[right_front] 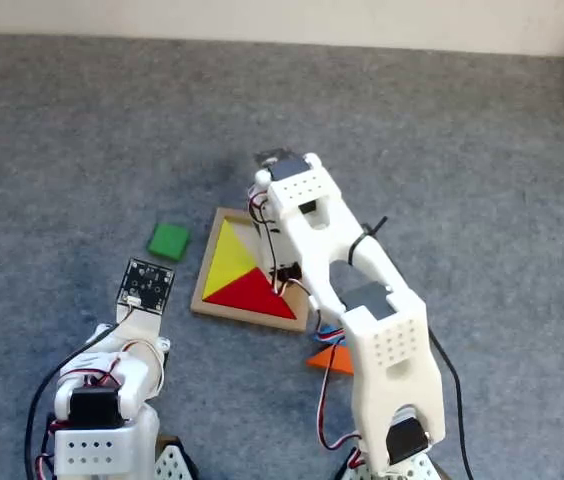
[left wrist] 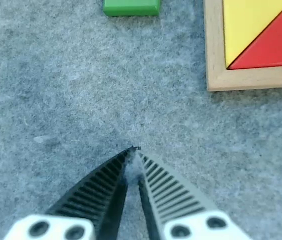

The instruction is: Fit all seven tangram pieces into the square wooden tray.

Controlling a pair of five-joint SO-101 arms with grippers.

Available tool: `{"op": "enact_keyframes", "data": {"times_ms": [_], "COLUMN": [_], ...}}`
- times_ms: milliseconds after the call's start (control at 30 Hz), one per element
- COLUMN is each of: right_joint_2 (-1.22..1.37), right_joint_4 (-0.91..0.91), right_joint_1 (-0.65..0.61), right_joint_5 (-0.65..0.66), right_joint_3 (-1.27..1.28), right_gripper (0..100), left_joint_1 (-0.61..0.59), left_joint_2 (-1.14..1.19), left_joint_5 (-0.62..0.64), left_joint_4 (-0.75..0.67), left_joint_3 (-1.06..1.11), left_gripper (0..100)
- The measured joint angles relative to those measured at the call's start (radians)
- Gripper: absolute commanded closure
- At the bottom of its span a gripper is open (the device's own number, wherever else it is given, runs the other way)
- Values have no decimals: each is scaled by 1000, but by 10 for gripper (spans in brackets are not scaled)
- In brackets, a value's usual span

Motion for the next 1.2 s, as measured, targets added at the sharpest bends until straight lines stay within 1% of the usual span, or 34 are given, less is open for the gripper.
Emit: {"op": "enact_keyframes", "data": {"times_ms": [300, 433, 700, 900, 1033, 1200], "right_joint_2": [-117, -178, -470, -562, -609, -760], "right_joint_4": [-2, 2, 169, 229, 235, 203], "right_joint_1": [3, 3, 26, 91, 135, 132], "right_joint_5": [54, 57, 58, 58, 58, 58], "right_joint_3": [2, 2, 11, 14, 104, 311], "right_gripper": [994, 994, 994, 994, 994, 994], "left_joint_1": [0, 0, 0, 0, 0, 0], "left_joint_2": [0, 0, 0, 0, 0, 0], "left_joint_5": [0, 0, 0, 0, 0, 0], "left_joint_4": [0, 0, 0, 0, 0, 0], "left_joint_3": [0, 0, 0, 0, 0, 0], "left_gripper": [995, 995, 995, 995, 995, 995]}}
